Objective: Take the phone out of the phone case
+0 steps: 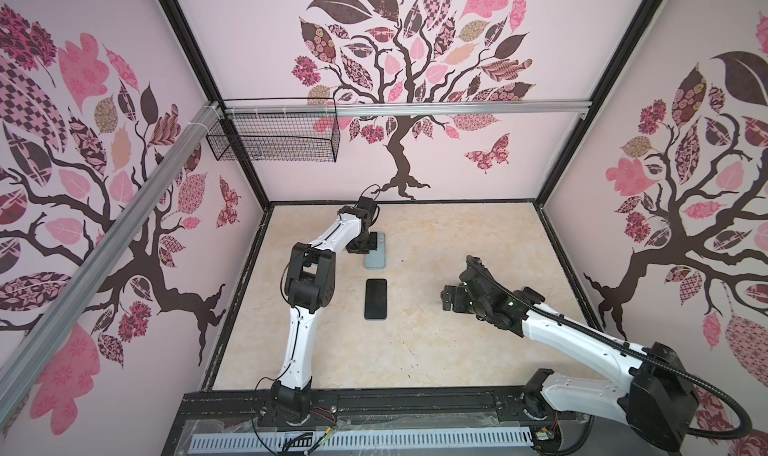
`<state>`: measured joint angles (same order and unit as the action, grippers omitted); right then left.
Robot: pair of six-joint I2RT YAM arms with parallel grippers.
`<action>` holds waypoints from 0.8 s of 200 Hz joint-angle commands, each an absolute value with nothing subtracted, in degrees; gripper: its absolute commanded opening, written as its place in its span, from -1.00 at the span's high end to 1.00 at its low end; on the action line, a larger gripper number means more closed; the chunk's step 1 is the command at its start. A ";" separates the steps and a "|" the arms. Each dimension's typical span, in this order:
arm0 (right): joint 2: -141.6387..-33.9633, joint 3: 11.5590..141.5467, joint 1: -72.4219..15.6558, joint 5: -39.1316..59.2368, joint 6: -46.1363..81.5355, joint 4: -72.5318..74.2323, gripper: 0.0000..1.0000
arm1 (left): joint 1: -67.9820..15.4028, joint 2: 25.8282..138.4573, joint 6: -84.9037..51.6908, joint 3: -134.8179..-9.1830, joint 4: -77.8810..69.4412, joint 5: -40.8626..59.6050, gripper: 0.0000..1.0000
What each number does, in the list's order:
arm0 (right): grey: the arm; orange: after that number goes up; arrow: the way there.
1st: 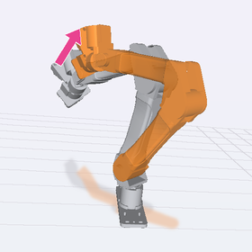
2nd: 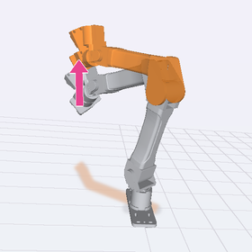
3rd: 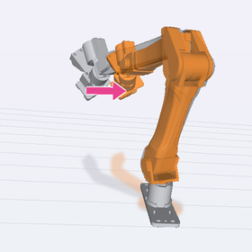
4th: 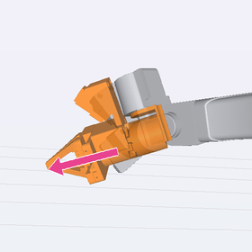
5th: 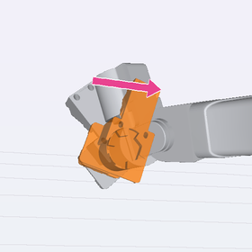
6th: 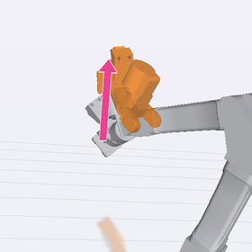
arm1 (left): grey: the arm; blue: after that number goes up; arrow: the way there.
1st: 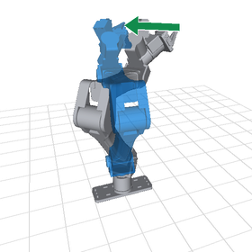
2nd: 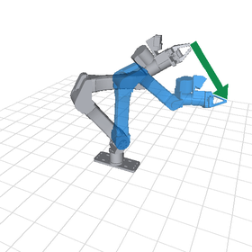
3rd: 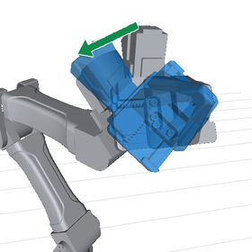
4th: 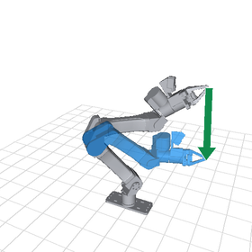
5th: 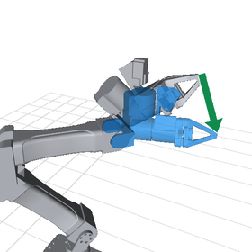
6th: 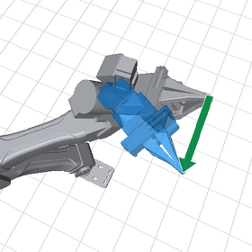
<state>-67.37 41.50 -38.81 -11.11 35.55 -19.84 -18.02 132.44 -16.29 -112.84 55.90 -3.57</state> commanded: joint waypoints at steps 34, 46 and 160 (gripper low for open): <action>-65.96 41.92 -38.50 -13.75 35.48 -23.03 -0.95 | -17.96 134.46 -16.92 -114.26 56.01 -1.32 0.65; -65.67 41.75 -38.50 -14.33 35.60 -23.09 -0.96 | -17.85 134.05 -16.92 -114.27 56.01 -1.32 0.41; -63.04 36.91 -21.19 -12.34 40.52 -25.14 -0.95 | -25.37 100.79 -10.35 -86.70 34.79 3.30 0.06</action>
<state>-65.49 37.82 -25.23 -13.37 38.48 -22.98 -22.02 108.53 -13.43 -96.29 45.47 0.05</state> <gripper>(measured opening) 0.973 0.466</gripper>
